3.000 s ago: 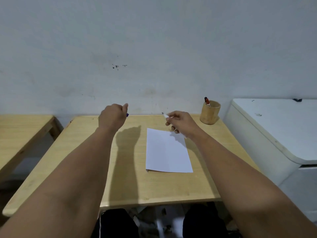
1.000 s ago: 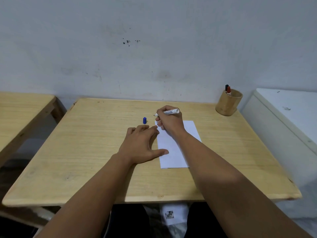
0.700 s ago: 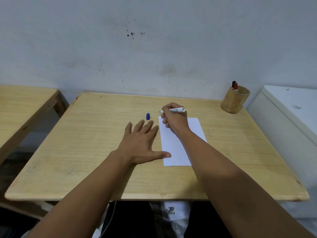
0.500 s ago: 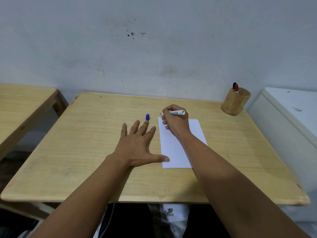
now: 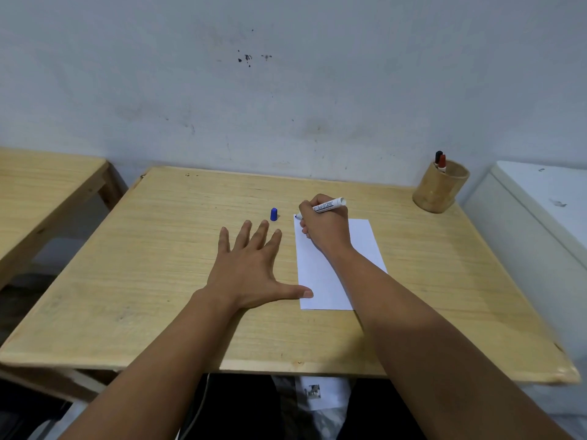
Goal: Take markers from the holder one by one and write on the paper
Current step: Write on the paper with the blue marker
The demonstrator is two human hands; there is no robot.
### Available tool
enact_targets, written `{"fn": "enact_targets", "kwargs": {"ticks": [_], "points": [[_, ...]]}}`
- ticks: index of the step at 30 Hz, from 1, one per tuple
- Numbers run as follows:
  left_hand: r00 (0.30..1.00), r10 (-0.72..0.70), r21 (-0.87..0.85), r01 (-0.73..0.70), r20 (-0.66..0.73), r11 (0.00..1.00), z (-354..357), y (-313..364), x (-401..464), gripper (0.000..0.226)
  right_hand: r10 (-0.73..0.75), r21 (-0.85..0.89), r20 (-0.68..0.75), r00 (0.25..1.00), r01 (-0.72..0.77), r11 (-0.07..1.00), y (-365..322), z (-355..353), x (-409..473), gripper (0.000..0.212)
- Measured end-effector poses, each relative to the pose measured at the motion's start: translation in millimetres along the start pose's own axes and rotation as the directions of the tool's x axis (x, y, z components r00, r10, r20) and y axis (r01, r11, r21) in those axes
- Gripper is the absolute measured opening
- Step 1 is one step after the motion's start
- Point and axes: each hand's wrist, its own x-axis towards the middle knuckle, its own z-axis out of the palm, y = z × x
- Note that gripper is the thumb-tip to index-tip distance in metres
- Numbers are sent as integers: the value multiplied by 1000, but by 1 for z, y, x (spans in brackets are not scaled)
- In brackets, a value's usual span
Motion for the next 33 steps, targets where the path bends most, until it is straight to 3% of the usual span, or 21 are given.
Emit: {"fn": "enact_targets", "kwargs": {"ticks": [18,25,27,31,33], "points": [[1000,-1,0,1,2,1000,0,0,1,140,-20,-111,10,1000,21,994,0,1,3,26],[1000,-2,-20,3,22,1000,-4,0,-2,140,73,148,-5,997,-72,986,-10,-5,5,20],[1000,-25,-83,26,10,996,-7,3,-2,128,106,214,36,994,-111,971,-12,-5,11,23],[962,-192,-286,132,-192,949,-19,8,22,73,114,276,173,978,-160,948,-17,-7,13,34],[946,-234,-350,146,-224,925,-27,6,41,58,94,249,213,972,-147,957,-27,-10,9,34]]}}
